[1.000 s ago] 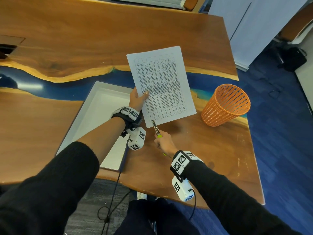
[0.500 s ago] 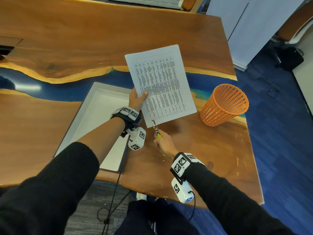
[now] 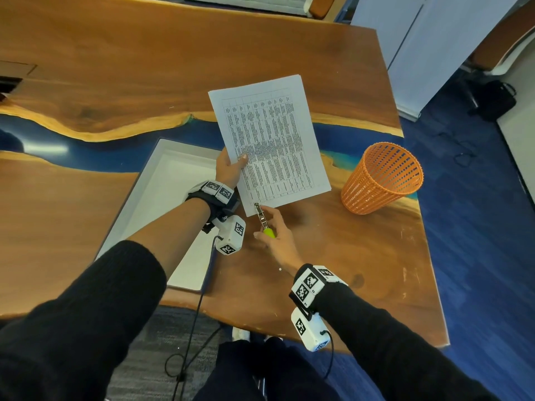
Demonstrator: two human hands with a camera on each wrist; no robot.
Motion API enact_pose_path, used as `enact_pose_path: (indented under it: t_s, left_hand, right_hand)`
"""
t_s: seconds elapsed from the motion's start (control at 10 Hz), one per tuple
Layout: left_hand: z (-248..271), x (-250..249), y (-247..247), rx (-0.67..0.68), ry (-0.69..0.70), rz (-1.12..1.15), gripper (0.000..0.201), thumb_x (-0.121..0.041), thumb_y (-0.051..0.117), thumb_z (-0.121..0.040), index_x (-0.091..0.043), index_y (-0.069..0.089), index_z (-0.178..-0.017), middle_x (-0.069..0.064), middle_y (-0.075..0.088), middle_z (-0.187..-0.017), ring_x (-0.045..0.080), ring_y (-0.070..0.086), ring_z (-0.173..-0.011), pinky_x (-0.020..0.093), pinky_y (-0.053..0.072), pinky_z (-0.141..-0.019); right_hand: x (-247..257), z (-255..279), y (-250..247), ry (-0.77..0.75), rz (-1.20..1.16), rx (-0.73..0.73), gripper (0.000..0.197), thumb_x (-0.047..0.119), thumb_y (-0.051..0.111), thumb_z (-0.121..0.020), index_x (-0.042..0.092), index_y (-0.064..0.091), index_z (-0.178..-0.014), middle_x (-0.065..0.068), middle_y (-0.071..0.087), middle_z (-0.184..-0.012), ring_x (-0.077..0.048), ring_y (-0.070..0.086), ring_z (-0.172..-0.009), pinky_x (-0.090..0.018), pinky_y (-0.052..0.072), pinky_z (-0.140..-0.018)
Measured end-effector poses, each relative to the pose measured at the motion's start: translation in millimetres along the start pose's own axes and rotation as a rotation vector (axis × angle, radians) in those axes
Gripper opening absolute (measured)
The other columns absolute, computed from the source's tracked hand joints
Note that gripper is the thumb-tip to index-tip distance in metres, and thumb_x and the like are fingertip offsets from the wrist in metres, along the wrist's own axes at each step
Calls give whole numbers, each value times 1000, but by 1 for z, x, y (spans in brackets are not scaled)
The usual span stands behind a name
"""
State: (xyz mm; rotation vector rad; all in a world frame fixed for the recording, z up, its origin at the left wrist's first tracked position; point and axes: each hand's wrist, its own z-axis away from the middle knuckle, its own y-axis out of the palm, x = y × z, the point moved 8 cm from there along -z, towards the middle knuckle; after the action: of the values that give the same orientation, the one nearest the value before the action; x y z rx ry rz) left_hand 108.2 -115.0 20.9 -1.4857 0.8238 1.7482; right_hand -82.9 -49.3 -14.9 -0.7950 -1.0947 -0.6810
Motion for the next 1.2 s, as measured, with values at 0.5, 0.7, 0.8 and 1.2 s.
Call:
enact_pose_path:
  t_s: [0.5, 0.7, 0.8, 1.2]
  left_hand:
    - [-1, 3, -8, -30, 25, -25, 43, -2, 57, -91, -3, 47, -133, 17, 55, -134, 32, 54, -124, 56, 43, -102]
    - [0, 5, -8, -22, 27, -34, 43, -3, 58, -91, -3, 47, -133, 16, 55, -134, 32, 54, -123, 56, 44, -102]
    - [-1, 5, -9, -15, 31, -30, 43, -2, 58, -91, -2, 47, -133, 18, 55, -134, 33, 54, -123, 56, 44, -101]
    - [-1, 5, -13, -11, 57, -26, 44, -1, 58, -90, 3, 46, -131, 24, 54, -133, 38, 53, -122, 59, 43, -100]
  right_hand:
    - [-3, 0, 2, 3, -93, -16, 72, -3, 61, -75, 43, 49, -129, 5, 63, -117, 3, 50, -80, -30, 44, -90]
    - [-3, -1, -2, 18, -136, -13, 73, -12, 58, -69, 31, 56, -129, 10, 62, -120, -3, 54, -99, -6, 46, -73]
    - [-7, -4, -2, 21, -132, -21, 72, -6, 61, -70, 33, 54, -130, 10, 62, -121, -4, 54, -93, -11, 48, -77]
    - [-9, -9, 3, 42, -126, 33, 68, -2, 52, -82, 40, 43, -135, 3, 49, -67, -12, 42, -52, -15, 36, -43]
